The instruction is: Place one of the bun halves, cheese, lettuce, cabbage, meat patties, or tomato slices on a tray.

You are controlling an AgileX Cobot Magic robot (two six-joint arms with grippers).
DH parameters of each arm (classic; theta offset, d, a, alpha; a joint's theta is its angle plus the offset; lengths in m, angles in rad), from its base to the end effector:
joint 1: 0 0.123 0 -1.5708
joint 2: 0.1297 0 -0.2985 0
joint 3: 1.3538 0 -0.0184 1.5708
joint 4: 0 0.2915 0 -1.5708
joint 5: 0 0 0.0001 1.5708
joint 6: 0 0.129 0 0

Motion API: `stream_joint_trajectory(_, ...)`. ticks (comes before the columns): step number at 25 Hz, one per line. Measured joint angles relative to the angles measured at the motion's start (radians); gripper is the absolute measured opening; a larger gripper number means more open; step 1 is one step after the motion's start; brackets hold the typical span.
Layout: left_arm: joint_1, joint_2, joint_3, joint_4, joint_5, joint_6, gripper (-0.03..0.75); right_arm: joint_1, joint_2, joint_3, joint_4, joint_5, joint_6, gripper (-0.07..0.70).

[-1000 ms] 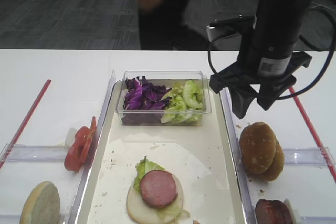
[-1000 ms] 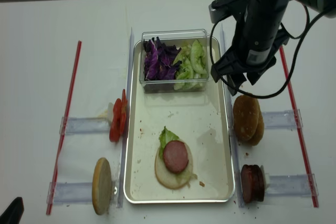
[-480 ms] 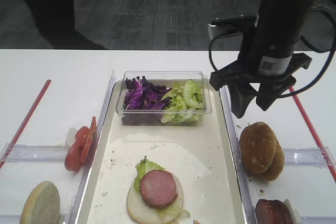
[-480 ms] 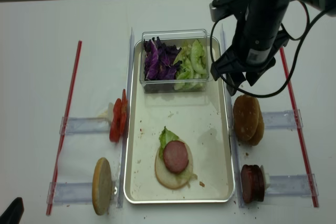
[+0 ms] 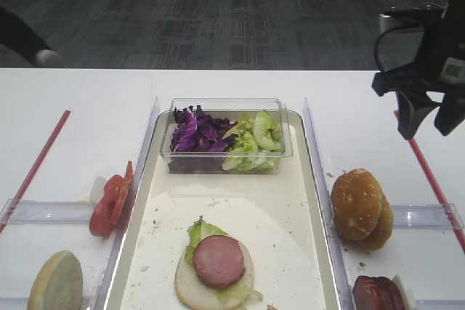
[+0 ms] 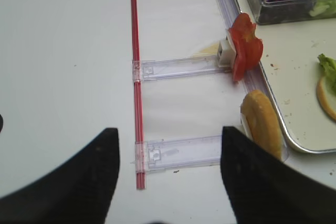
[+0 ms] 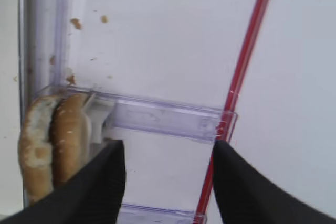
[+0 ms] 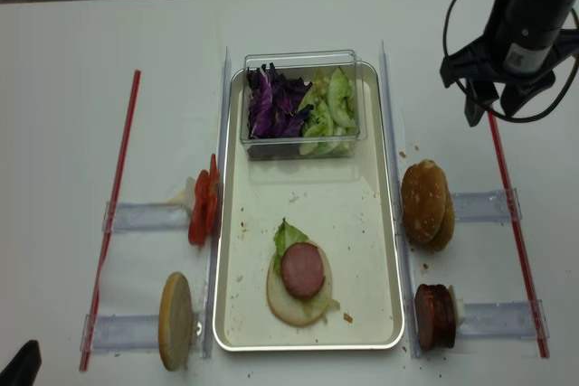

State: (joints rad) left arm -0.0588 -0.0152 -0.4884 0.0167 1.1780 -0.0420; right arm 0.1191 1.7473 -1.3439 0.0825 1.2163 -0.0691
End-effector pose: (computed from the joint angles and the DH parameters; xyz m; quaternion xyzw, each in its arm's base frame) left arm 0.0427 -0.0005 0.2633 0.0066 0.8814 -0.0155 0.4721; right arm 0.3739 0.0548 0.2060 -0.0804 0.9958 0.0394 0.0182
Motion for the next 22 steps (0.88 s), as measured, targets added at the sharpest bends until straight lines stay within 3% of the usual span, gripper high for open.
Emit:
stream_joint_trajectory(9, 0.0, 0.0, 0.0, 0.0, 0.0, 0.0, 0.428, -0.131, 0.0, 0.0, -0.012, 0.0, -0.003, 0.39)
stream_joint_trajectory(22, 0.0, 0.0, 0.0, 0.0, 0.0, 0.0, 0.428, -0.136, -0.005, 0.022, -0.013, 0.0, -0.003, 0.39)
